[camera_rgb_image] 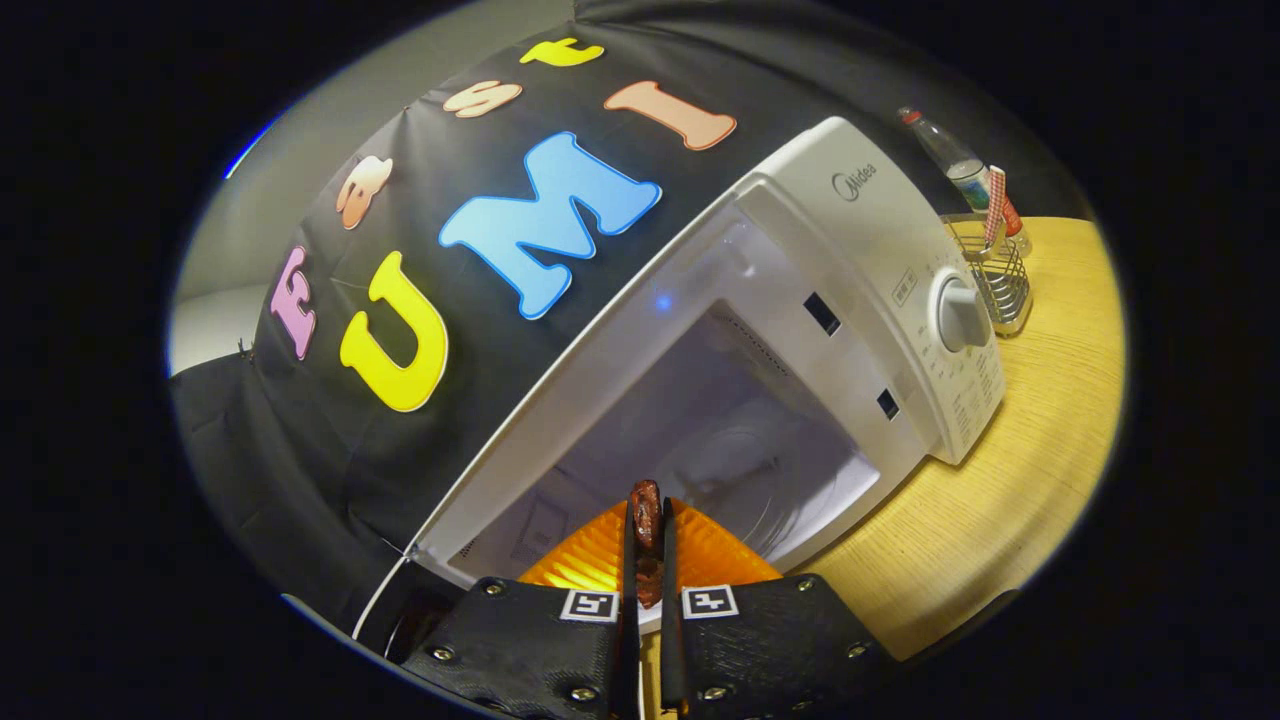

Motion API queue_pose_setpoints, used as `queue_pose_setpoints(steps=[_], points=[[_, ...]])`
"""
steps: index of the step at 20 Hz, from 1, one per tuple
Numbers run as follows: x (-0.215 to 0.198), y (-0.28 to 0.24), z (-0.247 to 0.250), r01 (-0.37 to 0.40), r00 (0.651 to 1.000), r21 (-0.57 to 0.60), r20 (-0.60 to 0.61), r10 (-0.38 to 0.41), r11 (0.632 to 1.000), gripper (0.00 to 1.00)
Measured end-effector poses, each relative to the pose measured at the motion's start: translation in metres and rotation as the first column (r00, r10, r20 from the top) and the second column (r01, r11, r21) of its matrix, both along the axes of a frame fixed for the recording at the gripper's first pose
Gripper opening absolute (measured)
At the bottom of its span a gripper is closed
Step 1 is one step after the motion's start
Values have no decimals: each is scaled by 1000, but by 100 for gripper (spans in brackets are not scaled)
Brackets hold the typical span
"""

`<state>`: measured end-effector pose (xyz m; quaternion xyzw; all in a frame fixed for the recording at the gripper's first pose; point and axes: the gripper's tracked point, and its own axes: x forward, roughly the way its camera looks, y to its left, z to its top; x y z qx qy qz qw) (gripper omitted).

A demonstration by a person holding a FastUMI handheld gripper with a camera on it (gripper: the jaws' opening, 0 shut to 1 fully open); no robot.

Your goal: Open the microwave, put the food inside, and close the microwave door.

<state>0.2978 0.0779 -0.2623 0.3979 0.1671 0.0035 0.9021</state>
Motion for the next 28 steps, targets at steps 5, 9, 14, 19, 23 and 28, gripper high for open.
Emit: queue_pose_setpoints(steps=[5, 9, 14, 19, 23, 28], points=[[16, -1, -26, 20, 999, 11, -33, -19, 1000, 9], [29, 1, -34, 43, 998, 36, -57, -41, 998, 8], [36, -8, -50, 17, 994, -176, -100, -35, 984, 24], [34, -13, -60, -39, 993, -380, -119, -7, 924, 58], [33, -13, -51, -95, 994, -547, -96, 50, 832, 58], [39, -17, -44, -88, 995, -558, -90, 44, 825, 58]])
